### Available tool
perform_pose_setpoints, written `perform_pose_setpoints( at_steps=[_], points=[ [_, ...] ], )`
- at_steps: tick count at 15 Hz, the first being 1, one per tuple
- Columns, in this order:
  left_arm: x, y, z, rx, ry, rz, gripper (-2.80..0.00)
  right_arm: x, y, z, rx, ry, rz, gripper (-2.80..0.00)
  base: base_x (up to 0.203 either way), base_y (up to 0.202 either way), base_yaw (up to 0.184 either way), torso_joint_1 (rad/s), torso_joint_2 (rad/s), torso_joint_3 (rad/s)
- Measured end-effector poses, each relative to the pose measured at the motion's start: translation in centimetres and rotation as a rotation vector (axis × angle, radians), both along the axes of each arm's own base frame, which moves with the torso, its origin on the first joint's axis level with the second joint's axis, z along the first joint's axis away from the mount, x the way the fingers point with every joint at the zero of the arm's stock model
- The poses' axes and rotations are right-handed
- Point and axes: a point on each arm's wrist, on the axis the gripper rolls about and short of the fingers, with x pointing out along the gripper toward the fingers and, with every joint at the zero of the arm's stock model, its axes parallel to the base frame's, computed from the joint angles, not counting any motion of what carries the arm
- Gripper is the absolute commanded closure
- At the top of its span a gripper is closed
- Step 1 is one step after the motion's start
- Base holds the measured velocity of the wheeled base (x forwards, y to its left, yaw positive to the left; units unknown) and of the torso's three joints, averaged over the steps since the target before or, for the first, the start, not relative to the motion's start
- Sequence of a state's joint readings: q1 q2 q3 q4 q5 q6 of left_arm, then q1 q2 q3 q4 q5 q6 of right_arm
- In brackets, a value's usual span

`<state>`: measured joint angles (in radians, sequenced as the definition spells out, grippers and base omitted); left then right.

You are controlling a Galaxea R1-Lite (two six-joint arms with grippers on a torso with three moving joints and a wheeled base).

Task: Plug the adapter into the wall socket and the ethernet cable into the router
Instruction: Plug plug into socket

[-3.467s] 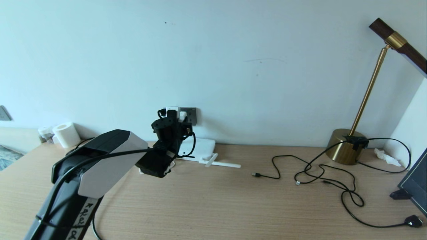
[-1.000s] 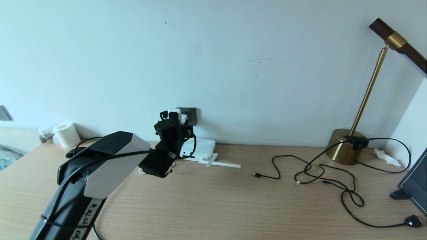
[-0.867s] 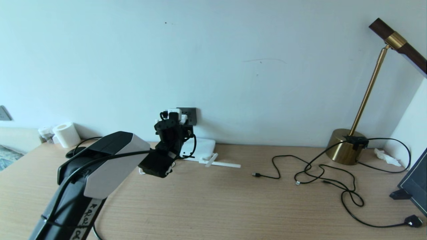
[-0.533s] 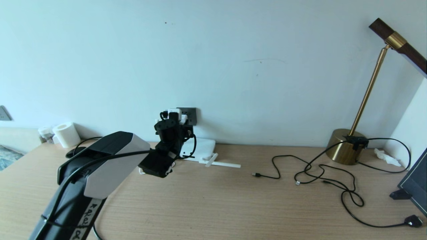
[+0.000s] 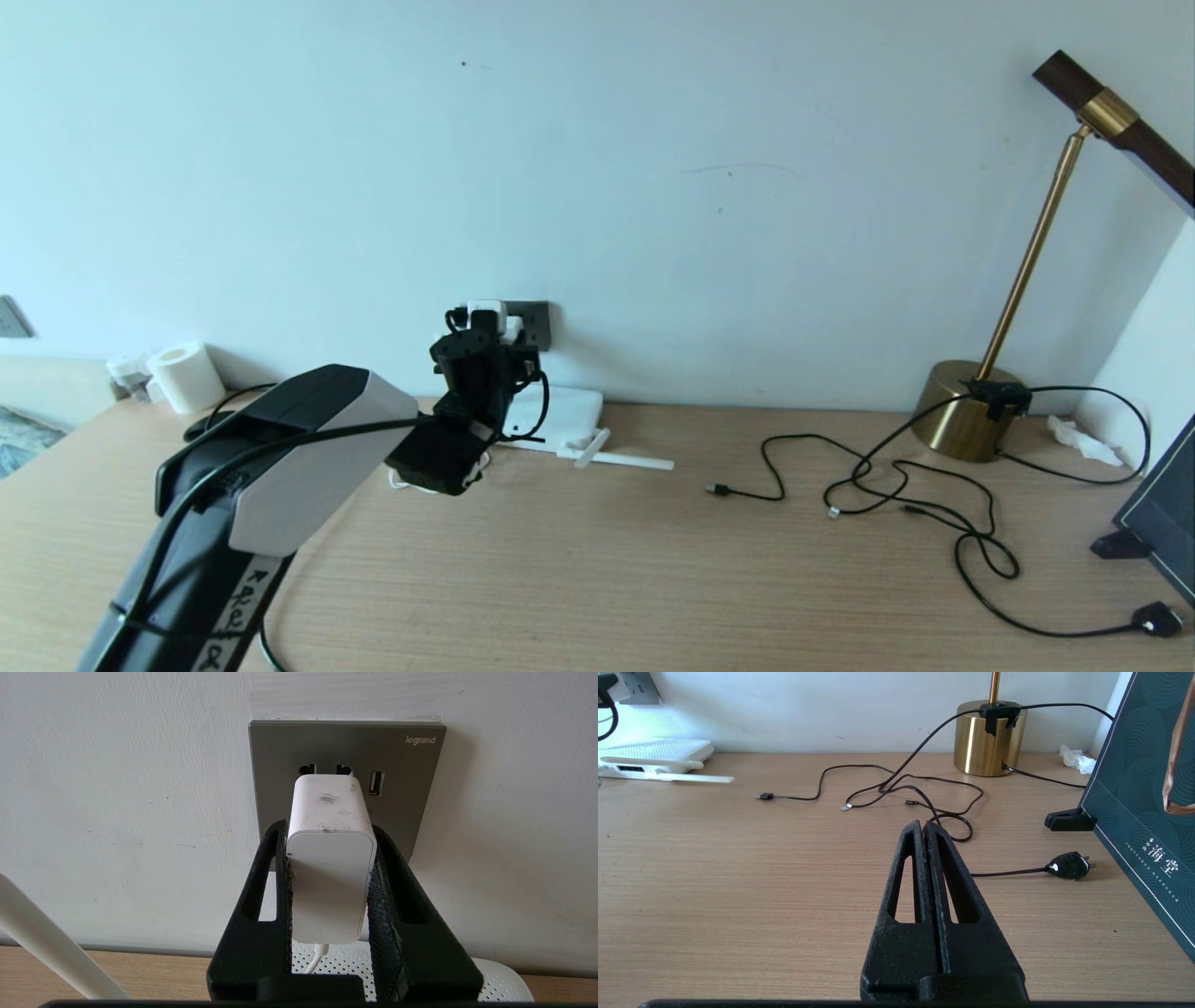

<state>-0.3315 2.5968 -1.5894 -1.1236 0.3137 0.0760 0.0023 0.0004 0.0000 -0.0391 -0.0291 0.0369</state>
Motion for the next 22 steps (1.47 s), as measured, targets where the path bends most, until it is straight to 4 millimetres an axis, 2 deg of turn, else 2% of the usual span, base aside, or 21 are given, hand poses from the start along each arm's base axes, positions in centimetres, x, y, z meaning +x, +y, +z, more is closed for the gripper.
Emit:
perform_pose_setpoints(
  at_steps=[22],
  points=[
    [0.26,-0.11,0.0,0.001,0.003,-0.001,0.0,0.0,0.0,0.0,0.0,0.0,0.0,0.0,0.0,0.0,0.0,0.0,0.0,0.0]
  ],
)
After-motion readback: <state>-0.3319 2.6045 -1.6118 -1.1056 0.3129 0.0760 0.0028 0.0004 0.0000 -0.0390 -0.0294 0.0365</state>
